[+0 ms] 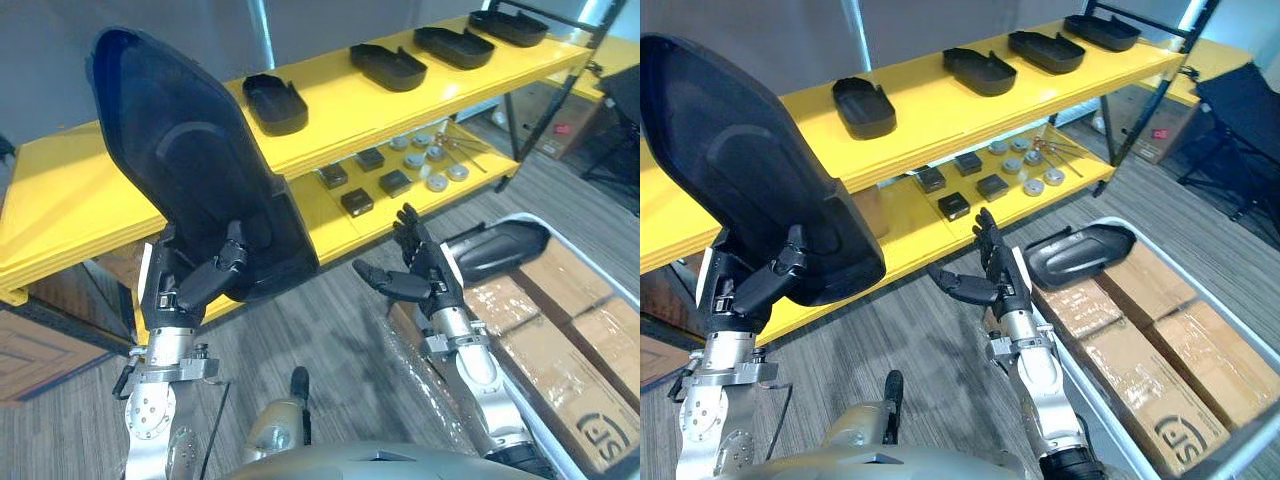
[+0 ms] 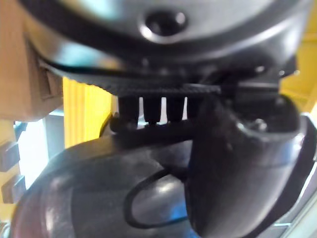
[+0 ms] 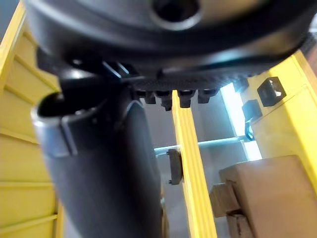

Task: Walk over and take three plastic housings, then place them on the shelf

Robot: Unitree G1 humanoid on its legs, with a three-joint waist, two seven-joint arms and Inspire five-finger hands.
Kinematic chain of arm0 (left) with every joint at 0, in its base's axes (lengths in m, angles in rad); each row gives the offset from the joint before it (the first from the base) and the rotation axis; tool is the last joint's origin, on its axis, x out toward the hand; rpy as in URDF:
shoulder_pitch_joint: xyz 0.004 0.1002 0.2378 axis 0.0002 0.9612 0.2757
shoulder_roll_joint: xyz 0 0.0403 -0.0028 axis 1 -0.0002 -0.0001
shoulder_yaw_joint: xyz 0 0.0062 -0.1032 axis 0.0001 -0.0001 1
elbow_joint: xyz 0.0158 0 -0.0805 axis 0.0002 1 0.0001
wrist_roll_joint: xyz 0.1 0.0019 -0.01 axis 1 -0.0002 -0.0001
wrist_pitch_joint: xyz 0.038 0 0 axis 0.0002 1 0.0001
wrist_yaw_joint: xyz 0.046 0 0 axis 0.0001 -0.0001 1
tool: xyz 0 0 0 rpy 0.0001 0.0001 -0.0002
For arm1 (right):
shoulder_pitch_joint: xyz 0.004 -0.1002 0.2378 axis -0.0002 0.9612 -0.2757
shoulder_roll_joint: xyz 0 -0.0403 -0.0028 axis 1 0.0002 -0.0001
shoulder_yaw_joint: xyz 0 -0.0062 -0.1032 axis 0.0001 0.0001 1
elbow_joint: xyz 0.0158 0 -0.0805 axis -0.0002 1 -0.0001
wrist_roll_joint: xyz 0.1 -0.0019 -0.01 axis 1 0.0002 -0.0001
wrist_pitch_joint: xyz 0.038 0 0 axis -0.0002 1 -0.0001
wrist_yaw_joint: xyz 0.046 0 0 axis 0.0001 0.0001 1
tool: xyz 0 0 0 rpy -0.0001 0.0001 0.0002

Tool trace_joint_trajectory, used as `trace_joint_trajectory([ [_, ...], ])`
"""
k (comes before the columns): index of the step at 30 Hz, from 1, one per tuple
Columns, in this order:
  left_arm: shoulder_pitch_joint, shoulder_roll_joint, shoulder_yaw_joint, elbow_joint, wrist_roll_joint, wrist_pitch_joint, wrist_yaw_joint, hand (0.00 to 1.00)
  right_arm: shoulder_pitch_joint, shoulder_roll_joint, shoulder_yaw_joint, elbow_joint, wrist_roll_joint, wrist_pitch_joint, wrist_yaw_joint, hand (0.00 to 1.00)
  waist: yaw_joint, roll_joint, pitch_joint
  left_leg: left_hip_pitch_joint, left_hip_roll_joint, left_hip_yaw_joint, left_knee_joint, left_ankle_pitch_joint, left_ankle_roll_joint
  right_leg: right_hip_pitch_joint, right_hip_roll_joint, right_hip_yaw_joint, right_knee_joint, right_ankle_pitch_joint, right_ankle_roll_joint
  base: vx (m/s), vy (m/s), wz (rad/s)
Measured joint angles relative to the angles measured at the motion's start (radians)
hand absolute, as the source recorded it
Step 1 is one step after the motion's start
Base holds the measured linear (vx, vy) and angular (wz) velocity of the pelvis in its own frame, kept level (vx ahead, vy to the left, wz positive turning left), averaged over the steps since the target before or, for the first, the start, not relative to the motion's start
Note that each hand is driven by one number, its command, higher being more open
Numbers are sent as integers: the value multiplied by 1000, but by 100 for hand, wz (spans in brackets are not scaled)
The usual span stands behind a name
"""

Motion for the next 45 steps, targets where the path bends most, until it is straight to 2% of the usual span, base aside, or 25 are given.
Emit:
trace_joint_trajectory([
  [1,-9,-5,20,-5,1,0,-9,0,-1,9,-9,-10,0,-4,3,100,5,-13,-2,-7,-18,-4,61,-55,-9,8,-24,21,74,29,-8,275,160,52],
  [2,-18,-12,28,-5,8,3,-8,0,-4,4,-15,-14,0,-17,4,100,-2,-9,-12,-13,-33,-33,95,-80,6,-60,-55,97,215,87,-95,229,165,55],
  [3,-18,-11,35,-8,12,3,-8,0,-6,0,-17,-14,0,-23,5,100,-4,-8,-20,-8,-37,-41,93,-93,13,-92,-62,139,272,130,-133,232,198,57],
  [4,-18,-8,58,-23,33,3,-4,0,-22,-3,-20,-14,4,-31,14,100,-11,-6,-21,17,-41,-57,74,-110,18,-150,-72,221,380,249,-139,266,131,42],
  [6,-36,5,84,-32,35,4,23,0,-61,-3,-21,-14,11,-52,37,100,-24,-2,-18,46,-39,-99,48,-126,41,-242,-60,293,489,154,-105,279,73,33],
  [7,-48,4,94,-32,34,8,41,0,-88,-10,-22,-14,11,-58,52,100,-26,-4,-17,72,-36,-113,36,-132,50,-277,-35,309,484,97,-121,264,61,17],
  [8,-67,7,96,-32,34,16,61,0,-121,-21,-27,-16,10,-69,68,100,-29,17,-5,102,-34,-135,29,-143,52,-320,12,327,431,62,-147,299,65,40],
  [10,-111,11,88,-28,35,27,80,0,-156,-44,-49,-42,7,-85,62,100,-47,20,-4,123,-36,-184,27,-159,54,-390,98,408,291,58,-157,203,6,75],
  [12,-143,13,44,-14,37,27,101,0,-159,-75,-88,-136,6,-121,42,100,-69,20,-7,132,-43,-251,38,-178,41,-442,181,551,62,102,-100,249,-95,117],
  [14,-140,13,32,6,40,27,113,0,-161,-90,-100,-226,6,-134,29,100,-72,5,-13,144,-69,-310,58,-207,22,-433,191,609,-48,167,-110,262,-209,106],
  [16,-123,8,32,7,38,27,121,0,-170,-97,-104,-306,7,-148,28,100,-74,-23,-29,158,-101,-344,86,-254,4,-392,175,613,-89,238,-106,315,-315,108],
  [17,-101,2,27,7,35,28,117,0,-182,-107,-108,-332,8,-152,29,100,-74,-8,-41,162,-64,-321,109,-284,-16,-363,177,563,-84,269,-109,375,-372,106],
  [19,-68,-18,23,2,34,28,100,0,-203,-127,-134,-338,16,-150,28,100,-67,39,-55,154,35,-215,180,-295,-33,-282,225,473,-117,247,-134,351,-317,99],
  [21,-64,-26,16,2,35,29,93,0,-197,-128,-153,-335,18,-148,25,100,-71,45,-49,132,58,-171,265,-295,-34,-230,239,435,-142,238,-142,224,-196,68],
  [22,-65,-33,10,2,34,29,91,0,-194,-128,-173,-321,18,-148,23,100,-64,50,-40,77,91,-107,413,-285,-42,-169,254,403,-182,234,-149,168,-131,48],
  [24,-67,-31,1,7,35,29,87,0,-184,-120,-192,-305,17,-149,23,100,-63,46,-21,50,147,-8,475,-313,-29,-101,251,379,-223,233,-152,182,-88,32],
  [26,-75,-31,-19,13,37,29,76,0,-177,-105,-224,-293,14,-152,22,100,-75,36,-15,50,184,40,364,-313,-27,-76,229,364,-246,234,-148,177,22,22],
  [28,-113,-31,-62,20,52,29,68,0,-155,-90,-279,-283,13,-157,2,100,-93,46,-16,55,208,52,202,-246,-47,-75,186,354,-248,237,-126,178,179,22],
  [29,-120,-31,-68,20,65,29,67,0,-151,-92,-289,-274,13,-156,-1,100,-101,54,-19,60,210,56,168,-213,-49,-76,178,353,-246,237,-115,126,224,4],
  [30,-133,-30,-78,21,83,29,64,0,-146,-96,-307,-253,14,-156,-10,100,-108,71,-25,92,211,55,104,-103,-59,-77,162,367,-233,225,-73,176,354,-16],
  [31,-141,-25,-85,22,83,29,63,0,-144,-94,-311,-240,18,-156,-16,100,-113,90,-30,128,201,62,65,-120,-122,-79,149,380,-218,218,-45,172,387,-24],
  [34,-158,29,-57,29,85,47,60,0,-100,-50,-289,-231,16,-156,-36,100,-127,5,-21,180,92,130,-23,-103,-86,-97,36,398,-222,245,-17,126,354,-24],
  [35,-158,36,-47,29,93,61,61,0,-94,-44,-282,-231,17,-156,-33,100,-126,-1,-21,190,86,140,-37,-101,-82,-98,30,397,-231,261,-13,65,188,-34],
  [38,-144,60,20,32,123,105,56,0,-83,-40,-247,-231,19,-155,-13,100,-121,-1,-21,244,73,182,-102,-90,-71,-98,29,379,-249,316,-15,23,106,-35],
  [45,-173,106,65,32,123,200,19,0,-60,-40,-226,-231,41,-140,35,100,-144,19,-27,259,70,195,-206,-31,-79,-102,46,318,-305,321,-15,-14,-21,-3],
])
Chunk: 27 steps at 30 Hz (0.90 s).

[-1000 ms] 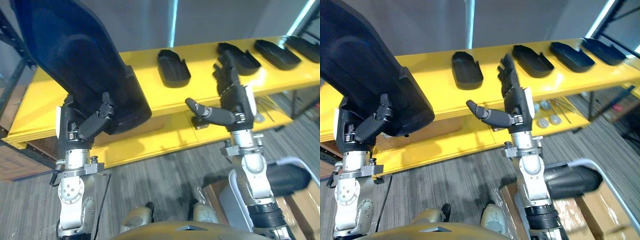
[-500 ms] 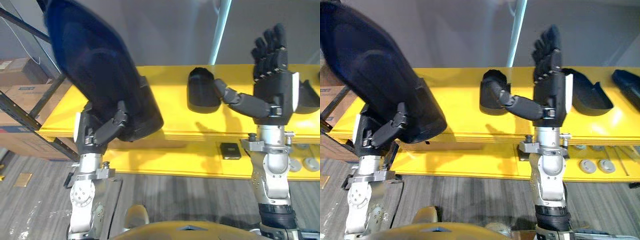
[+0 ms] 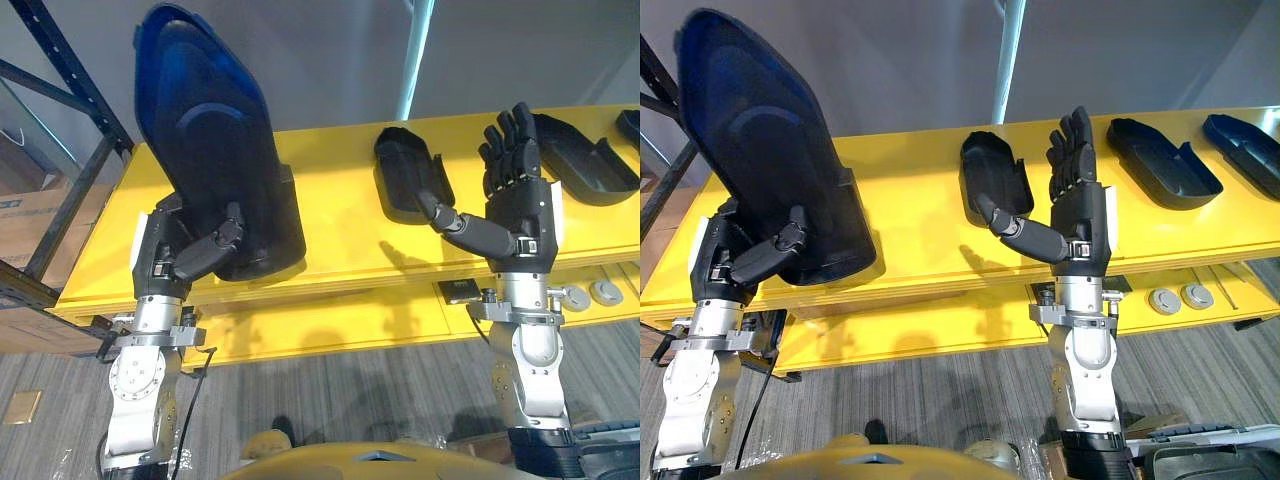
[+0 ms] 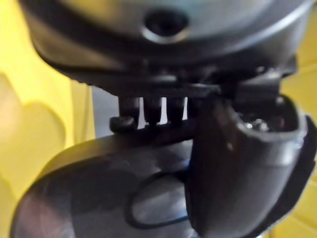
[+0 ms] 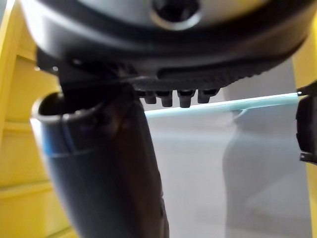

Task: Walk over and take three plastic housings, then place them on the shelf

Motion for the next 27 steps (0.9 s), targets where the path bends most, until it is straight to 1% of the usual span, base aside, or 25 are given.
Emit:
trace_joint_trajectory([
  [1,-26,13,-4,10,3,20,-7,0,0,-1,2,1,9,6,7,100,-7,10,-4,5,5,0,-30,21,-4,-5,9,-4,-3,2,3,-24,-33,5],
  [2,-40,20,-6,16,4,26,-7,0,0,-2,5,1,16,9,12,100,-7,14,-7,6,8,3,-41,27,-5,-10,13,-3,-5,3,4,0,0,0],
  [4,-106,66,-15,47,8,40,-5,0,0,-15,29,2,17,22,21,100,-9,17,-9,8,17,10,-57,45,-9,-17,24,1,-9,7,7,-35,-19,-9],
  [5,-156,91,-27,85,19,44,-3,0,0,-22,45,2,16,33,33,100,-10,18,-9,12,20,15,-57,46,-10,-17,27,5,-9,8,7,-37,-11,-10],
  [6,-184,102,-36,108,24,46,0,0,0,-24,54,2,16,37,39,100,-11,18,-9,16,20,18,-57,46,-10,-16,27,9,-9,8,7,-45,4,-18],
  [9,-319,143,-75,254,24,71,25,0,-1,-36,126,2,-6,38,61,100,-16,19,-11,23,26,42,-58,46,-10,-26,31,30,-9,16,6,-57,22,-20],
  [10,-341,148,-82,285,23,72,33,0,-1,-41,138,2,-6,39,65,100,-17,19,-11,22,28,47,-59,46,-10,-31,32,36,-9,17,5,-57,18,-21],
  [11,-387,154,-93,364,22,76,50,0,-1,-53,165,2,-7,39,77,100,-25,19,-11,20,32,52,-59,47,-12,-36,37,41,-10,20,5,-54,7,-12],
  [13,-421,154,-100,442,21,85,73,0,-5,-58,188,2,-12,38,92,100,-40,20,-11,20,35,54,-62,49,-12,-38,39,43,-10,20,5,-56,2,-8],
  [16,-468,154,-129,532,16,91,87,0,-20,-65,217,2,-12,38,108,100,-43,23,-14,8,36,62,-60,58,-11,-59,40,54,-9,26,5,-25,10,-8],
  [18,-509,153,-165,589,-17,109,94,0,-51,-74,271,2,-3,38,125,100,-47,23,-14,-3,36,64,-59,64,-10,-73,40,59,-9,31,6,0,0,0],
  [21,-545,153,-198,639,-22,127,113,0,-110,-75,341,2,-2,37,161,100,-57,23,-14,-10,35,61,-58,68,-8,-77,40,59,-7,33,8,-9,2,1],
  [23,-574,150,-206,669,-23,134,123,0,-139,-75,363,1,-2,35,181,100,-61,23,-14,-20,35,55,-58,73,-7,-84,41,58,-6,34,8,-35,5,6],
  [27,-620,148,-209,688,-54,153,143,0,-175,-70,382,1,-2,36,188,100,-62,24,-14,-46,35,46,-58,84,-2,-105,41,52,-2,40,6,-54,11,8],
])
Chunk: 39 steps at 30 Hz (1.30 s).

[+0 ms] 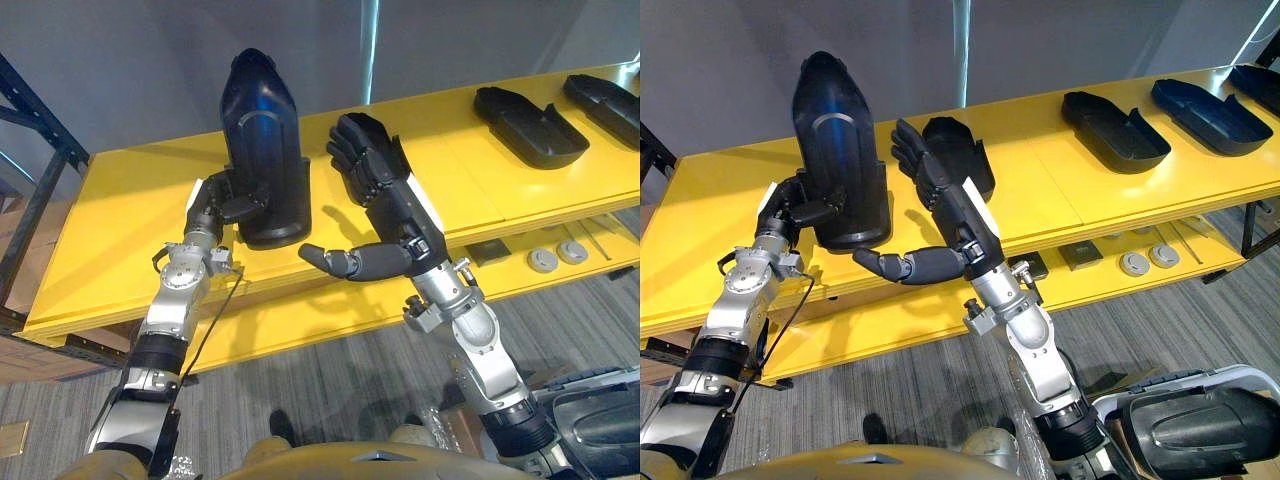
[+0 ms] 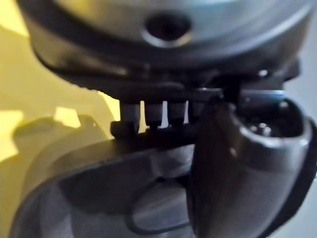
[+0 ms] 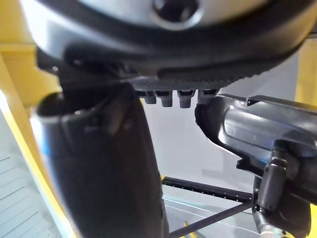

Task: Walk over and take three plastic housings, then place them on the shelf

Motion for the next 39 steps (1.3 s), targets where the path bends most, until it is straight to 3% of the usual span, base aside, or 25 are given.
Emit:
trace_joint_trajectory([
  [3,-53,-10,-5,34,-8,41,36,0,-45,4,24,0,0,3,-3,100,1,3,5,-32,1,-10,0,15,4,-37,-1,-2,20,0,0,-83,10,10],
  [7,-167,-40,-5,71,-43,73,101,0,-132,13,51,-17,-1,10,-15,100,5,16,61,-83,5,-26,0,36,10,-94,-3,-6,56,-3,-4,-112,8,10],
  [14,-307,-40,-2,71,-48,149,157,0,-161,24,69,-121,-2,47,-60,100,23,13,135,-142,12,-27,0,57,12,-171,-3,1,97,-3,-7,-42,-3,1],
  [15,-320,-40,0,71,-55,158,166,100,-163,24,69,-133,-2,54,-76,100,25,13,144,-151,12,-27,0,61,15,-182,-3,2,101,-3,-8,0,0,0],
  [21,-353,-38,4,70,-44,182,178,100,-180,24,69,-146,-2,75,-96,100,32,14,157,-157,15,-22,0,65,14,-199,-4,7,121,-9,-17,9,-8,-2],
  [26,-417,-36,23,75,-11,237,183,100,-196,23,71,-190,-1,88,-106,100,41,22,195,-150,16,-8,0,63,10,-207,-5,22,135,-12,-20,-8,-17,-7],
  [35,-427,-16,59,98,90,309,184,100,-191,20,96,-191,-1,102,-112,100,39,23,196,-134,17,8,0,51,7,-203,-6,29,143,-13,-21,4,-9,-4],
  [39,-429,7,99,139,90,371,226,100,-179,20,126,-191,-1,115,-112,100,33,27,194,-104,15,23,-1,41,3,-185,-10,39,151,-20,-20,21,-19,-7],
])
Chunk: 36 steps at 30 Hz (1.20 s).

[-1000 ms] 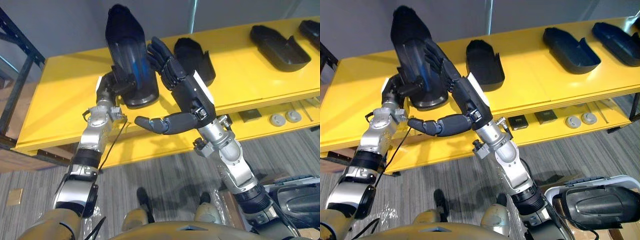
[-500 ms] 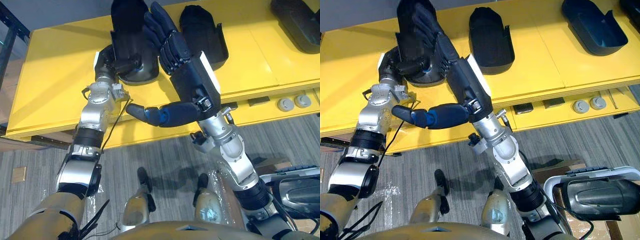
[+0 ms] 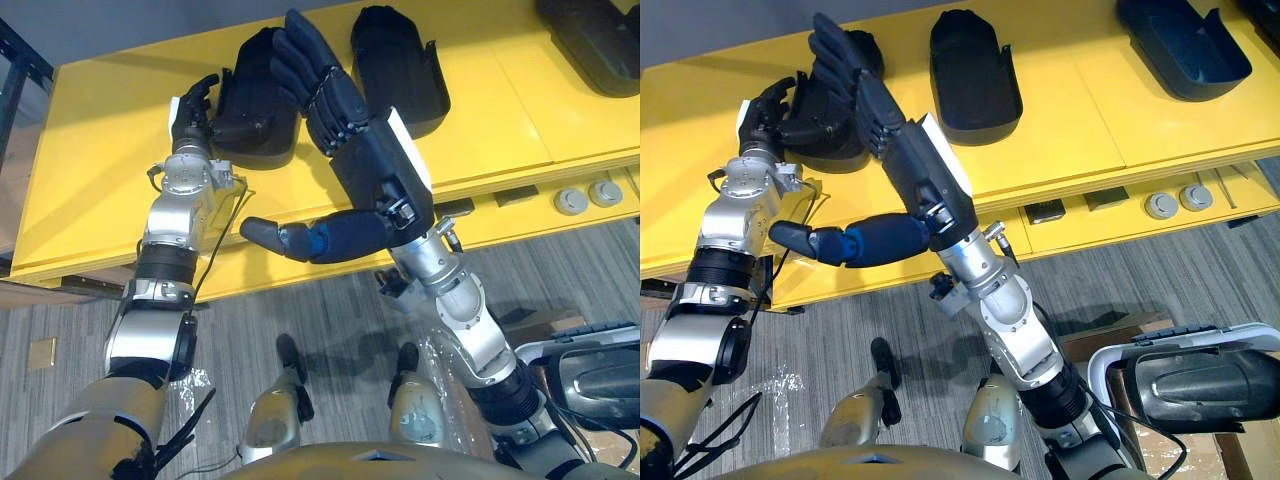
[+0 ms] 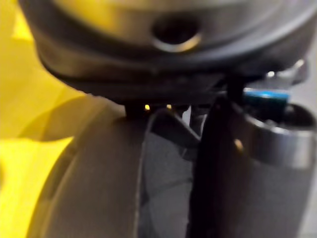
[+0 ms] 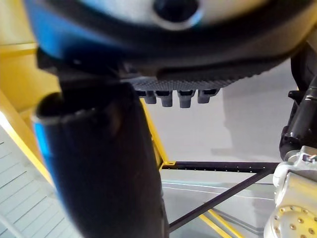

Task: Walk over and take three plastic housings, then place them on the shelf

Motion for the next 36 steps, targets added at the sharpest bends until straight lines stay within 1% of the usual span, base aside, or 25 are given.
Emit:
trace_joint_trajectory([
  [2,0,1,20,22,2,4,23,100,13,0,2,-1,0,0,0,100,-6,0,0,13,0,3,0,-7,7,14,0,-1,-1,-2,0,0,0,0],
  [7,1,5,42,53,13,11,72,100,57,0,9,-18,0,0,1,100,-13,8,-5,31,5,28,0,-9,8,28,0,1,-4,-3,-1,7,-9,-1],
  [10,11,5,55,75,37,16,90,100,79,0,33,-18,-2,0,-1,100,-25,10,-8,53,4,29,0,-4,7,56,1,-2,-17,-3,0,10,-7,0],
  [11,16,5,59,77,36,14,102,100,88,0,39,-18,-11,0,-8,100,-32,12,-12,58,4,29,0,-5,7,63,2,-3,-22,-2,1,33,-19,1],
  [12,21,5,63,78,30,9,120,100,101,0,38,-18,-48,0,-24,100,-35,14,-13,64,4,29,0,-6,6,73,3,-4,-28,-1,2,0,0,0],
  [13,21,5,63,78,28,6,124,100,106,0,38,-17,-53,0,-28,100,-35,15,-13,66,4,29,0,-6,6,76,4,-4,-30,0,3,0,0,0],
  [16,34,5,64,73,-47,-78,159,100,156,-1,28,-10,-114,8,-64,100,-35,20,-24,85,5,29,0,-6,5,101,6,-9,-42,1,4,0,0,0],
  [17,66,4,66,28,-84,-117,171,100,158,-2,17,13,-122,8,-65,100,-40,20,-27,99,5,28,0,-7,4,122,7,-13,-55,3,7,0,0,0],
  [18,91,3,60,-15,-95,-141,172,100,158,-3,3,31,-135,8,-66,100,-40,21,-31,108,5,28,0,-9,2,135,8,-15,-60,4,7,17,-9,3],
  [19,123,3,47,-67,-97,-171,175,100,159,-4,-16,59,-134,10,-66,100,-37,22,-54,108,6,25,-1,-10,1,142,10,-20,-72,6,10,8,-6,3],
  [20,137,2,44,-92,-94,-185,177,100,158,-4,-26,71,-129,17,-66,100,-37,22,-68,107,6,24,-1,-10,1,144,10,-22,-75,6,11,30,-12,13],
  [21,159,1,39,-145,-85,-215,187,100,158,-4,-50,101,-97,30,-71,100,-37,22,-87,115,5,14,-1,-10,1,165,11,-35,-85,7,12,32,-11,14],
  [22,170,1,39,-166,-85,-227,189,100,158,-3,-59,109,-94,42,-79,100,-37,22,-96,118,5,9,-3,-10,0,174,11,-39,-90,7,12,28,-12,19],
  [24,211,1,39,-243,-80,-261,195,100,151,-2,-87,168,-77,69,-95,100,-29,23,-137,122,6,-3,-3,-13,-3,195,15,-57,-107,10,14,1,-6,14],
  [25,221,1,39,-260,-80,-270,196,100,149,-2,-91,181,-77,79,-101,100,-25,24,-146,123,7,-4,-3,-13,-3,198,16,-58,-110,11,13,2,-6,11],
  [26,240,1,39,-294,-80,-282,194,100,145,-2,-97,206,-77,102,-106,100,-18,25,-158,126,8,-11,-4,-13,-3,211,19,-67,-121,14,13,5,-5,9],
  [27,250,1,39,-314,-80,-290,194,100,142,-2,-100,216,-76,115,-107,100,-15,25,-159,130,9,-15,-4,-13,-3,221,22,-71,-128,17,13,-9,-14,15],
  [28,284,-1,40,-373,-80,-307,193,100,134,-1,-102,244,-76,138,-109,100,-5,25,-162,138,13,-24,-4,-13,-4,244,28,-84,-145,21,12,-19,-15,16],
  [30,336,-4,41,-438,-80,-335,192,100,113,-1,-101,287,-75,173,-113,100,0,25,-172,137,15,-44,-4,-12,-6,263,34,-106,-158,23,11,-23,-17,24],
  [31,371,-14,42,-473,-80,-351,187,100,98,0,-101,319,-76,191,-126,100,15,24,-185,137,16,-50,-4,-10,-6,268,36,-111,-162,24,9,-14,-13,22],
  [32,399,-27,47,-501,-80,-358,183,100,88,1,-102,342,-76,197,-138,100,26,24,-191,138,17,-57,-4,-9,-7,276,38,-119,-167,25,9,-9,-9,18],
  [33,424,-39,57,-528,-80,-360,179,100,78,4,-103,361,-76,200,-150,100,27,23,-195,137,16,-65,-4,-7,-8,283,39,-127,-174,26,8,3,-12,25],
  [34,485,-74,78,-587,-80,-371,170,100,54,20,-106,408,-77,205,-177,100,33,20,-202,138,16,-78,-4,-6,-8,297,41,-142,-180,28,9,-8,-11,30],
  [35,548,-114,82,-639,-74,-381,161,100,33,42,-126,458,-78,212,-203,100,50,18,-208,138,16,-91,-4,-3,-9,301,44,-153,-184,27,9,-15,-10,28],
  [36,580,-132,84,-658,-63,-381,152,100,18,50,-133,485,-79,217,-218,100,58,18,-210,138,16,-98,-4,-2,-10,308,45,-161,-189,27,9,-21,-15,32],
])
